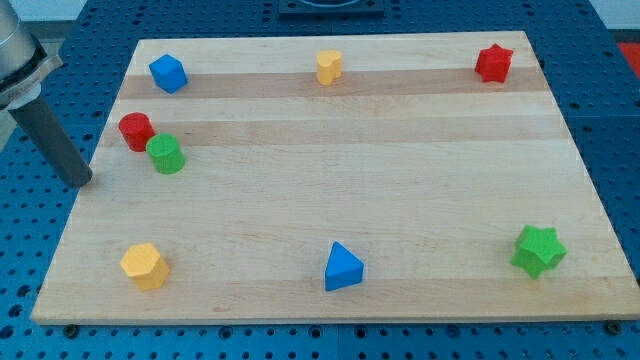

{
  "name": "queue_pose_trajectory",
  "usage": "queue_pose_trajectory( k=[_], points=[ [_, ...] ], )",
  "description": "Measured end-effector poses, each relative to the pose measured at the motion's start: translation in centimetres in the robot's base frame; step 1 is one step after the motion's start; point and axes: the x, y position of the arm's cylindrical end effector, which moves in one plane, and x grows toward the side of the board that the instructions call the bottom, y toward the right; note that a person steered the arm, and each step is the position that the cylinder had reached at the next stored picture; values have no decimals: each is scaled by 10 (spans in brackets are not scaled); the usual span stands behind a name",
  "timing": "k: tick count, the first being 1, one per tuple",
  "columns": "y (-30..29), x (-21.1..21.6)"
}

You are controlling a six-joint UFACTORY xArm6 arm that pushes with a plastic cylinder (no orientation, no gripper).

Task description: Push the red circle below the cube

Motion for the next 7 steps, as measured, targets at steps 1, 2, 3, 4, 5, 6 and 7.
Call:
queue_pose_trajectory(
  k=[1,2,3,4,5,6,7],
  points=[
    [30,0],
    [30,-9],
    [31,-60],
    [32,-110],
    [33,-155],
    [33,-155],
    [17,-129]
  ],
)
